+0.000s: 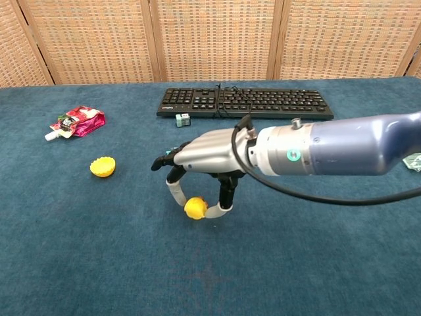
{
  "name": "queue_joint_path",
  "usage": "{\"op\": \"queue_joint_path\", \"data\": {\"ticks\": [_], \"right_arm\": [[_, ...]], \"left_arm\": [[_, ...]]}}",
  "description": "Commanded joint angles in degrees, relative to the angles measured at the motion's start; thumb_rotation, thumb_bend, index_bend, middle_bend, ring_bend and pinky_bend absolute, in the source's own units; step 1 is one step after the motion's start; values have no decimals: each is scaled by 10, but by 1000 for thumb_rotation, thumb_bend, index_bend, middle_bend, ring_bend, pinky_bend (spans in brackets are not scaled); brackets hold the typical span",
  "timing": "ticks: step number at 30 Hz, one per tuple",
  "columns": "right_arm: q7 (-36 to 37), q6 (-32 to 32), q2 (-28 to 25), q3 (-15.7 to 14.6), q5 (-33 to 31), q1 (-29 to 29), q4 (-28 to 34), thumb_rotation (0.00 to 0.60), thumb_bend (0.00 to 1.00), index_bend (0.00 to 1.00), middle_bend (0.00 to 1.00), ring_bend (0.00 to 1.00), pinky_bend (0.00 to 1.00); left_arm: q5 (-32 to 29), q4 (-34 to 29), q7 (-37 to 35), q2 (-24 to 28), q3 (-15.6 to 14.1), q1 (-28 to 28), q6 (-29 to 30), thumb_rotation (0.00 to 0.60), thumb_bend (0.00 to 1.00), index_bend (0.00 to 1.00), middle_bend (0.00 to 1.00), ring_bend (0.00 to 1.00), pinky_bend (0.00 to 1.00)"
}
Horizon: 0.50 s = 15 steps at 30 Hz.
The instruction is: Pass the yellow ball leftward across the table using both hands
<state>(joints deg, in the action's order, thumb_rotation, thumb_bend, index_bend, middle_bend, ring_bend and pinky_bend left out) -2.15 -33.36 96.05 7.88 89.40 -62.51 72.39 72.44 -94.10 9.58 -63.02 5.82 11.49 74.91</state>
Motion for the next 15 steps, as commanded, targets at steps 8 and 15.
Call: {"op": "queue_joint_path", "data": {"ticks": [8, 15], "right_arm": [[-24, 7, 23, -10, -20, -12, -23, 600, 349, 532, 0, 0, 0], [-29, 2, 26, -15, -29, -15, -29, 600, 301, 387, 0, 0, 0]], "left_arm": [[-7, 3, -6, 2, 2, 4, -9, 600, 0, 0, 0, 0, 0], [-11, 5, -9, 4, 1, 7, -16, 600, 0, 0, 0, 0, 0]]}}
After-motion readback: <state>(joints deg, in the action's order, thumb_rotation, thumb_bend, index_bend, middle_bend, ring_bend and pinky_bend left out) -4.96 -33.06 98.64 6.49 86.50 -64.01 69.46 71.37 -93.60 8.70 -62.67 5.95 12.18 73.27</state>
